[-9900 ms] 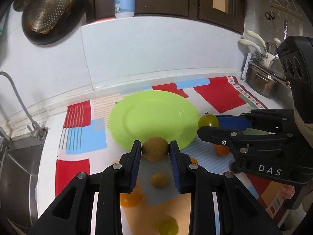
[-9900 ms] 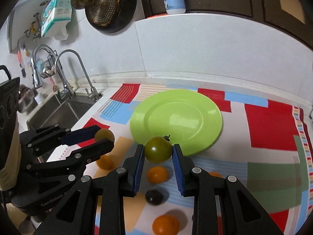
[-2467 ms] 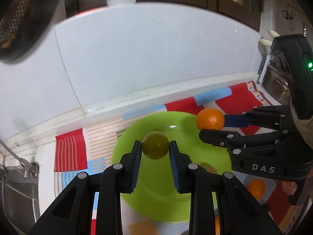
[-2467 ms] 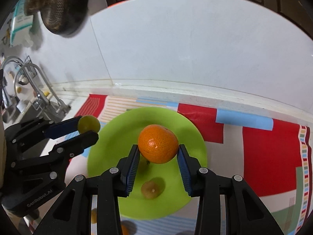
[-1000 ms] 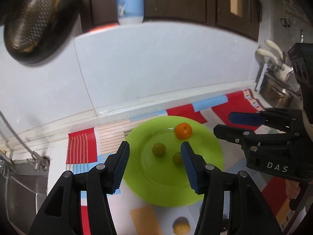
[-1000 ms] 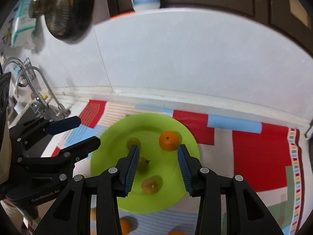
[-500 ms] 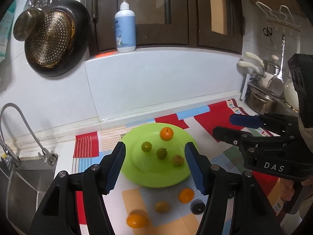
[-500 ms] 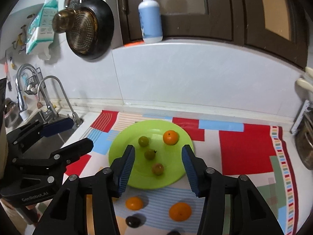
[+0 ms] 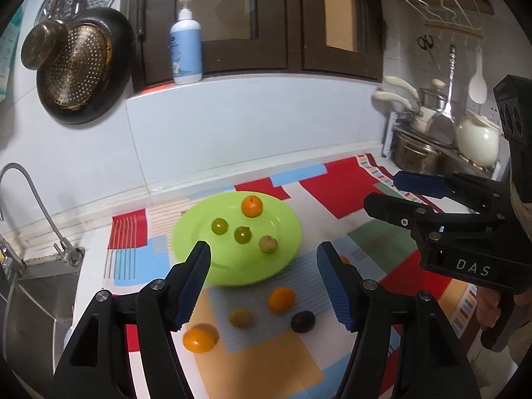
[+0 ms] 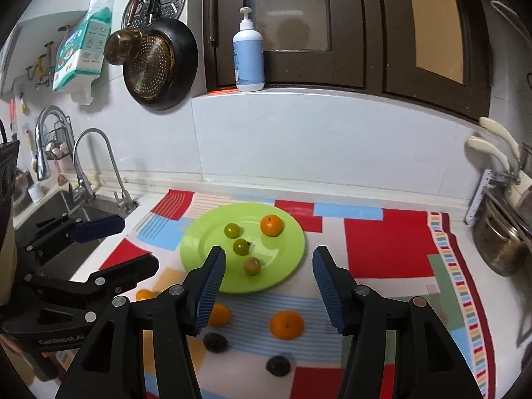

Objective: Organize fruits
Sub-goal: 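Withdraw both tools from the plate toward the remaining fruits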

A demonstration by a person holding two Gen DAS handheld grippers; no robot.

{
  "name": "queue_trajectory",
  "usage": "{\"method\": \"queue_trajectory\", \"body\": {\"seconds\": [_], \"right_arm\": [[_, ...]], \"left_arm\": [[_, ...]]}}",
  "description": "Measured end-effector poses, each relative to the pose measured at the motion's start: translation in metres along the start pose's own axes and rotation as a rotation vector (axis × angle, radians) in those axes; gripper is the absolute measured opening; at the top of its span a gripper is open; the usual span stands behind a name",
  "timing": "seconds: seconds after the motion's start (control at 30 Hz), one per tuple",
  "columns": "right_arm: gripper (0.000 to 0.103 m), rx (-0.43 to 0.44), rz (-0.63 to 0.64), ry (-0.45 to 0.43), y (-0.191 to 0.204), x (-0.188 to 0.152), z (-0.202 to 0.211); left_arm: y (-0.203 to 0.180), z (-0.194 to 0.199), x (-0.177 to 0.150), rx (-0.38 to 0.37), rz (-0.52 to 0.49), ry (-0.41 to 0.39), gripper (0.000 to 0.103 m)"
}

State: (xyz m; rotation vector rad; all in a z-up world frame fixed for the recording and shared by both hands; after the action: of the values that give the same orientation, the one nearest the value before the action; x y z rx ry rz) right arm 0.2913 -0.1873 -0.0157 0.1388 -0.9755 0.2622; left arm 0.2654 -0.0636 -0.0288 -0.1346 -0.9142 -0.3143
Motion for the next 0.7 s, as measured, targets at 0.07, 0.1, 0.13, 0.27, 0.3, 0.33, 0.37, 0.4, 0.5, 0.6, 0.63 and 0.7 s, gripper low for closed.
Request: {"method": "queue_trajectory", "body": {"seconds": [0.07, 0.1, 0.13, 0.27, 0.3, 0.33, 0.37, 0.4, 0.5, 0.6, 0.63, 0.7], "right_arm": [[0.055, -0.010, 0.000, -0.004, -0.001, -0.007, 0.005], [0.055, -0.015, 0.000, -0.005, -0.001, -0.011, 0.007], [0.055, -0.018, 0.000, -0.005, -0.001, -0.015, 0.009], [0.055, -0.024, -0.011, 0.020, -0.001, -0.033, 0.011], [0.055, -0.024, -0.013, 0.027, -0.001, -0.036, 0.011], [0.055, -0.023, -0.017, 0.036, -0.001, -0.042, 0.010], [0.055, -0.021, -0.021, 0.044, -0.001, -0.046, 0.010], [0.055, -0.019, -0.023, 0.054, -0.001, -0.050, 0.009], [0.055, -0.018, -0.035, 0.081, -0.002, -0.062, 0.005], [0.055, -0.031, -0.031, 0.097, -0.003, -0.073, 0.003], [0.055, -0.035, -0.030, 0.102, -0.003, -0.076, 0.002], [0.055, -0.044, -0.021, 0.111, -0.004, -0.083, 0.000]], "left_arm": [[-0.004, 0.002, -0.005, 0.001, -0.004, -0.003, 0.067], [-0.005, 0.002, -0.007, -0.004, -0.003, -0.006, 0.067], [-0.007, 0.002, -0.010, -0.011, -0.003, -0.007, 0.067], [-0.014, 0.001, -0.020, -0.019, -0.030, -0.010, 0.068], [-0.016, 0.000, -0.022, -0.022, -0.037, -0.011, 0.068], [-0.018, 0.000, -0.024, -0.025, -0.043, -0.011, 0.068], [-0.019, -0.001, -0.026, -0.030, -0.048, -0.011, 0.068], [-0.021, -0.002, -0.029, -0.033, -0.054, -0.012, 0.068], [-0.025, -0.008, -0.037, -0.042, -0.068, -0.004, 0.068], [-0.028, -0.014, -0.046, -0.050, -0.081, 0.006, 0.068], [-0.029, -0.016, -0.049, -0.052, -0.085, 0.007, 0.068], [-0.030, -0.022, -0.055, -0.056, -0.094, 0.024, 0.068]]}}
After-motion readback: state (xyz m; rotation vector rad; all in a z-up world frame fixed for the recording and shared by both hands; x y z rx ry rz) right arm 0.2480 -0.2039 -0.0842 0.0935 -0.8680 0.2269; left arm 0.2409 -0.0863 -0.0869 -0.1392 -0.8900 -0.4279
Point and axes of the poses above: each gripper's, at about its wrist camera, not at the fingertips, and z roughly against the way its jaws point, y to its left, x to its top, the point moved 8 cm from there along -z, roughly the way its jaws point, and after that the axes turned 3 degrees about y, right-handed, at the moved point
